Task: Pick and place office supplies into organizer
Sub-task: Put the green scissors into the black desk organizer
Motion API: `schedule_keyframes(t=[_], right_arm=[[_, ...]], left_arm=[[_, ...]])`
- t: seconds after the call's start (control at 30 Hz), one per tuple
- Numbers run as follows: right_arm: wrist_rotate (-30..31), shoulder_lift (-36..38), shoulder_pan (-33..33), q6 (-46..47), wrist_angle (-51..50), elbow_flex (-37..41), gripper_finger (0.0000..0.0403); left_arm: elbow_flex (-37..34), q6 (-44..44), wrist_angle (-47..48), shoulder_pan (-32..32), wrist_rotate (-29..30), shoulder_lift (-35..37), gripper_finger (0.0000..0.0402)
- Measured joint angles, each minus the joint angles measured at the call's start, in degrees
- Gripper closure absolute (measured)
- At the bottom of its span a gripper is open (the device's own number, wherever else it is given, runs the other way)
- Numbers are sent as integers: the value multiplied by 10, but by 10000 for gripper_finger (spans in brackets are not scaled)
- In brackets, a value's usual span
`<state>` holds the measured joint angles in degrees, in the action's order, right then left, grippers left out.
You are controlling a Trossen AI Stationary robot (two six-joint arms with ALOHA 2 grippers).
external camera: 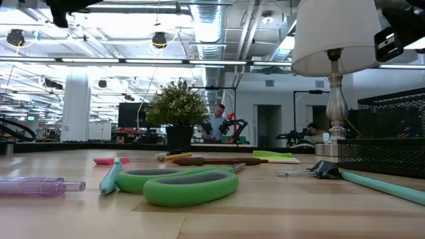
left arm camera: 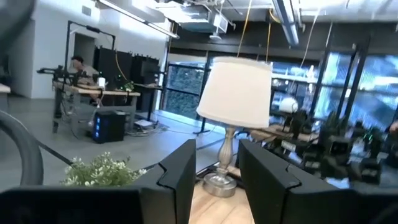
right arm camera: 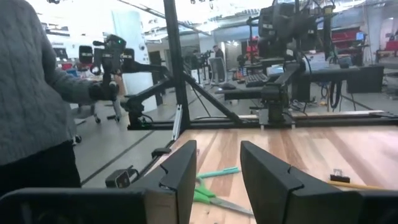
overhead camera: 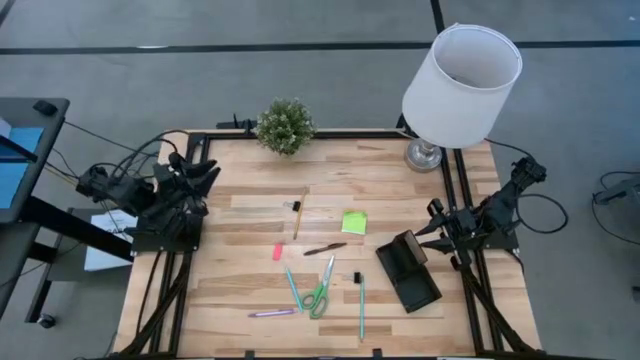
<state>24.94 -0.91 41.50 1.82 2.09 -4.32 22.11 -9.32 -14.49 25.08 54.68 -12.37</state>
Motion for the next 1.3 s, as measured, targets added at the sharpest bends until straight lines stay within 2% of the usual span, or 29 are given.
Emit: schedule_keyframes(t=[0.13,0.2,0.3,0.37,0.47,0.53,0.63,0.77,0.9,1.0,1.1,1.2,1.3], right_arm=[[15,0,-4,-59,31,0,285],[53,2,-14,-93,126,1,285],[117,0,-33,-76,289,-6,285],[130,-9,-46,-74,313,-22,285],[93,-29,-61,-78,305,-68,285],[66,-59,-69,-78,282,-107,285],[63,-130,-76,-72,233,-178,285],[69,-219,-95,-68,148,-291,285],[69,-304,-115,-65,143,-360,285],[67,-351,-120,-58,142,-391,285],[66,-377,-120,-58,143,-410,285],[67,-402,-121,-44,145,-417,285],[103,-445,-135,-50,135,-416,285]], left_arm=[[2,-13,-47,0,-3,-45,288],[14,11,-54,0,-3,-68,288],[35,63,-77,0,-3,-87,288],[43,106,-79,0,-3,-89,288],[46,151,-85,-1,-13,-90,288],[46,129,-113,-7,-12,-90,288],[46,122,-105,-11,15,-89,288],[45,227,-37,-11,45,-91,288],[45,320,90,-11,49,-91,288],[45,431,177,-11,22,-90,288],[45,528,222,-11,-27,-99,288],[45,517,222,-11,-74,-116,288],[45,498,209,-11,-98,-138,288]])
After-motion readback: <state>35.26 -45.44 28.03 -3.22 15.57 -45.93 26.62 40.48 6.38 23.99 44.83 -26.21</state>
